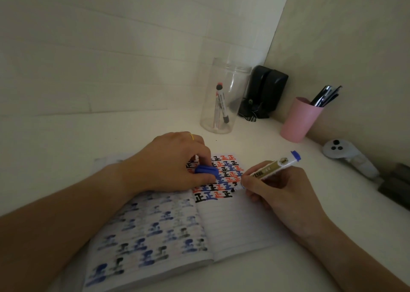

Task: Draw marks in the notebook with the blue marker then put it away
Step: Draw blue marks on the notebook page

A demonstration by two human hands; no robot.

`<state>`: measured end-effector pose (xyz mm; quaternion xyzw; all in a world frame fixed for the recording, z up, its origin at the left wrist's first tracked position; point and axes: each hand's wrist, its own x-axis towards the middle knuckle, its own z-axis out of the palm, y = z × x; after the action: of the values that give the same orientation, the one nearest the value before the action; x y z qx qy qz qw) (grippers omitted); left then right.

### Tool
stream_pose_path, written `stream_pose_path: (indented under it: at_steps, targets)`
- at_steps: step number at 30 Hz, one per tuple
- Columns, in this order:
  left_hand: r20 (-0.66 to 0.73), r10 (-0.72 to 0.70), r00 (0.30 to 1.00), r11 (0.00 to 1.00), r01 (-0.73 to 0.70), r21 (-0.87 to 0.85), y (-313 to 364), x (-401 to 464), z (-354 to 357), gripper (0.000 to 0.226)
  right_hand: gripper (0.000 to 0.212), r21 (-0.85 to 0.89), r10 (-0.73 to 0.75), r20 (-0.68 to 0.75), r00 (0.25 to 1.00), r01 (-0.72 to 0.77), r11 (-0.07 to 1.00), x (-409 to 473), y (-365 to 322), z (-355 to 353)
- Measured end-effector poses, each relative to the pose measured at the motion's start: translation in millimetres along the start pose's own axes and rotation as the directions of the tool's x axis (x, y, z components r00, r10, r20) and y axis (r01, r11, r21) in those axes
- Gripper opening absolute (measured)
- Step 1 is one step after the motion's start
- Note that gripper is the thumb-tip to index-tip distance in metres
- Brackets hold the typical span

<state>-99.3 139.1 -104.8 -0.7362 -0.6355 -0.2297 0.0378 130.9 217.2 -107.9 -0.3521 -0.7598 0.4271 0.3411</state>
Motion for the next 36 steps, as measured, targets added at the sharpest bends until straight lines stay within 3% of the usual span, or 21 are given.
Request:
stream_pose_path:
  at_steps: [5, 21, 36]
  targets:
    - [0.003, 0.001, 1.0, 1.0, -0.001, -0.004, -0.1, 0.9, 0.0, 0.037, 0.006, -0.032, 0.028, -0.063, 0.998, -0.03, 0.999, 1.6, 1.7, -0.2]
    - [0.02, 0.001, 1.0, 1.0, -0.002, 0.009, 0.9, 0.8, -1.2, 0.036, 0.005, -0.031, 0.025, -0.012, 1.0, -0.025, 0.999, -1.4, -3.4, -0.1]
    - [0.021, -0.001, 1.0, 1.0, 0.001, 0.006, 1.4, 0.5, -1.3, 0.035, 0.004, 0.001, 0.03, -0.05, 0.998, -0.03, 1.0, -0.9, -1.7, -0.4]
